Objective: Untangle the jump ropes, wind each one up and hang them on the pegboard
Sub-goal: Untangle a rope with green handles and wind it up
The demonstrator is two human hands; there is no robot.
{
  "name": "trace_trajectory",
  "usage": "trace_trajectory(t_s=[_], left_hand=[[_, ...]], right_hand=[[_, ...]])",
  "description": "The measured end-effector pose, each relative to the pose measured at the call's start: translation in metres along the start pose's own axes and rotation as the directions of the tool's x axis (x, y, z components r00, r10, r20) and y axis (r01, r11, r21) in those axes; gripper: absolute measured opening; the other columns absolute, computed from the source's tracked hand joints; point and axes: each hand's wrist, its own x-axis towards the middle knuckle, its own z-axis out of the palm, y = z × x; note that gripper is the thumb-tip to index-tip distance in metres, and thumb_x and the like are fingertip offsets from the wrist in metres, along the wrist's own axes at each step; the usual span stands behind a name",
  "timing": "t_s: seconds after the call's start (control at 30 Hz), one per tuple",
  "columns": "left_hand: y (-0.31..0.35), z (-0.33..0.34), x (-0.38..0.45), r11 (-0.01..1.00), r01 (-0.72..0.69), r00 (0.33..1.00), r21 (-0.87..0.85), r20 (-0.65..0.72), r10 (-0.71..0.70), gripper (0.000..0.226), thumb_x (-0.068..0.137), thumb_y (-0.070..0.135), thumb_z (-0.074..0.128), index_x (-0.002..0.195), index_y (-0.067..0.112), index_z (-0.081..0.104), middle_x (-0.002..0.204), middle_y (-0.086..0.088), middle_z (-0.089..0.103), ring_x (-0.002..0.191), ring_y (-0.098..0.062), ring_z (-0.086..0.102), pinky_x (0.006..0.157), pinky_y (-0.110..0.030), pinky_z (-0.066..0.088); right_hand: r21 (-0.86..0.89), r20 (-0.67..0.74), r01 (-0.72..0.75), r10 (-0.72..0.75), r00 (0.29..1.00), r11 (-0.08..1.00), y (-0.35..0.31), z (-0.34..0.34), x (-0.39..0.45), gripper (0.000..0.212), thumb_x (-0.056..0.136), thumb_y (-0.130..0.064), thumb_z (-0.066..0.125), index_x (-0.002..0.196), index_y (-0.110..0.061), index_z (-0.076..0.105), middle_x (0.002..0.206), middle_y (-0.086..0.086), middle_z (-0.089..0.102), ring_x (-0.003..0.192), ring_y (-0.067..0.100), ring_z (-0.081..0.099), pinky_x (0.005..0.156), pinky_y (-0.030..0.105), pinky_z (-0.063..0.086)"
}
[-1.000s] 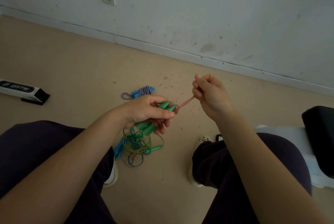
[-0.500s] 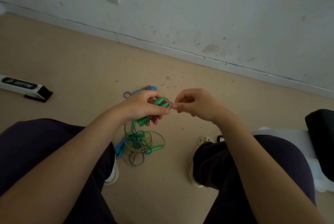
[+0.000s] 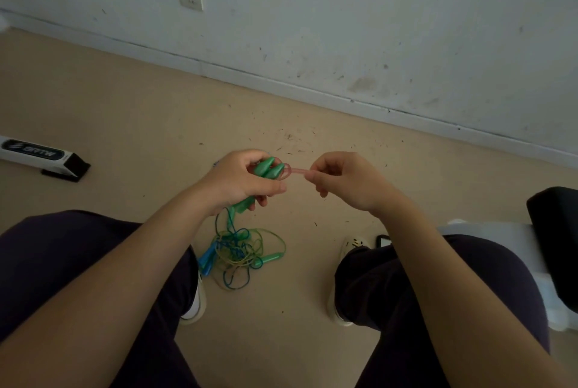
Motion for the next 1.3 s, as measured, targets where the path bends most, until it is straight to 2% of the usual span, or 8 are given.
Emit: trace_trajectory(t_s=[0.27, 0.5, 0.73, 0.9, 1.0, 1.1, 1.17, 1.3], left_hand=[[0.005, 0.001, -0.002, 0.999, 0.001, 1.0, -0.038, -0.014, -0.002, 0.051, 0.056, 0.035, 0.088, 0.102, 0.021, 0.073, 0.077, -0.009, 0.071, 0.06, -0.02, 0.065, 0.053, -0.033, 0.053], [-0.001, -0.003, 0.005, 0.994, -0.017, 0.975, -0.111, -0.223, -0.008, 0.025, 0.078, 0.029, 0.083, 0.099, 0.018, 0.075, 0.068, -0.006, 0.071, 0.053, -0.017, 0.062, 0.044, -0.026, 0.048], [-0.009, 0.004, 0.004, 0.997, 0.014, 0.998, 0.08, -0.056, -0.01, 0.011, 0.085, 0.028, 0.078, 0.091, 0.02, 0.073, 0.068, -0.007, 0.069, 0.054, -0.017, 0.061, 0.046, -0.028, 0.049], [-0.008, 0.013, 0.003, 0.989, -0.003, 0.999, 0.148, 0.035, -0.003, 0.021, 0.086, 0.034, 0.076, 0.096, 0.017, 0.072, 0.068, -0.004, 0.07, 0.054, -0.014, 0.064, 0.048, -0.03, 0.051], [-0.007, 0.019, 0.001, 0.988, -0.019, 0.998, 0.153, 0.06, 0.01, 0.022, 0.089, 0.034, 0.073, 0.1, 0.015, 0.072, 0.067, -0.002, 0.07, 0.055, -0.014, 0.065, 0.049, -0.03, 0.051], [-0.004, 0.017, 0.0, 0.995, -0.027, 0.999, 0.095, 0.047, 0.023, 0.024, 0.086, 0.035, 0.076, 0.099, 0.016, 0.07, 0.067, -0.003, 0.069, 0.056, -0.017, 0.064, 0.048, -0.029, 0.049], [0.0, 0.014, -0.002, 0.999, -0.033, 0.998, 0.029, 0.056, 0.032, 0.04, 0.07, 0.037, 0.085, 0.1, 0.016, 0.07, 0.07, -0.005, 0.068, 0.056, -0.018, 0.063, 0.05, -0.03, 0.05], [0.001, 0.012, -0.003, 0.998, -0.063, 0.996, -0.026, 0.062, 0.064, 0.041, 0.067, 0.025, 0.089, 0.102, 0.016, 0.071, 0.069, -0.004, 0.066, 0.055, -0.018, 0.061, 0.051, -0.031, 0.049]], right_hand=[[-0.141, -0.024, 0.035, -0.038, 0.999, 0.989, 0.002, -0.015, -0.001, 0.014, 0.094, -0.028, 0.064, 0.084, -0.017, 0.065, 0.07, -0.002, 0.064, 0.049, -0.007, 0.05, 0.05, 0.007, 0.038], [-0.181, -0.05, 0.046, -0.056, 0.997, 0.982, 0.002, -0.014, 0.001, 0.014, 0.095, -0.028, 0.062, 0.082, -0.024, 0.062, 0.074, -0.001, 0.067, 0.056, -0.005, 0.052, 0.053, 0.007, 0.04], [-0.219, 0.201, -0.006, 0.051, 0.978, 0.976, 0.011, -0.007, 0.003, 0.011, 0.088, -0.027, 0.071, 0.089, -0.016, 0.073, 0.08, -0.002, 0.074, 0.076, 0.012, 0.069, 0.079, 0.029, 0.056], [-0.007, 0.323, -0.074, 0.072, 0.943, 0.997, 0.002, -0.001, 0.001, 0.032, 0.083, -0.024, 0.077, 0.11, -0.012, 0.067, 0.086, 0.001, 0.076, 0.085, 0.017, 0.072, 0.076, 0.01, 0.049], [-0.019, 0.359, -0.078, 0.079, 0.93, 0.997, 0.001, 0.006, 0.0, 0.023, 0.088, -0.015, 0.071, 0.108, -0.007, 0.063, 0.084, 0.007, 0.076, 0.079, 0.021, 0.072, 0.07, 0.009, 0.049], [0.02, 0.345, -0.091, 0.079, 0.935, 0.996, 0.002, 0.01, 0.0, 0.007, 0.097, -0.009, 0.057, 0.098, -0.006, 0.063, 0.066, 0.003, 0.059, 0.053, 0.017, 0.057, 0.055, 0.027, 0.051], [0.116, 0.341, -0.13, 0.083, 0.936, 0.985, 0.001, 0.006, -0.001, 0.011, 0.099, -0.015, 0.056, 0.095, -0.006, 0.062, 0.057, -0.002, 0.041, 0.046, 0.011, 0.035, 0.043, 0.025, 0.033], [0.272, 0.308, -0.097, 0.008, 0.951, 0.957, 0.001, -0.002, -0.003, 0.025, 0.099, -0.028, 0.056, 0.092, -0.006, 0.064, 0.055, 0.002, 0.027, 0.048, 0.014, 0.02, 0.047, 0.029, 0.018]])
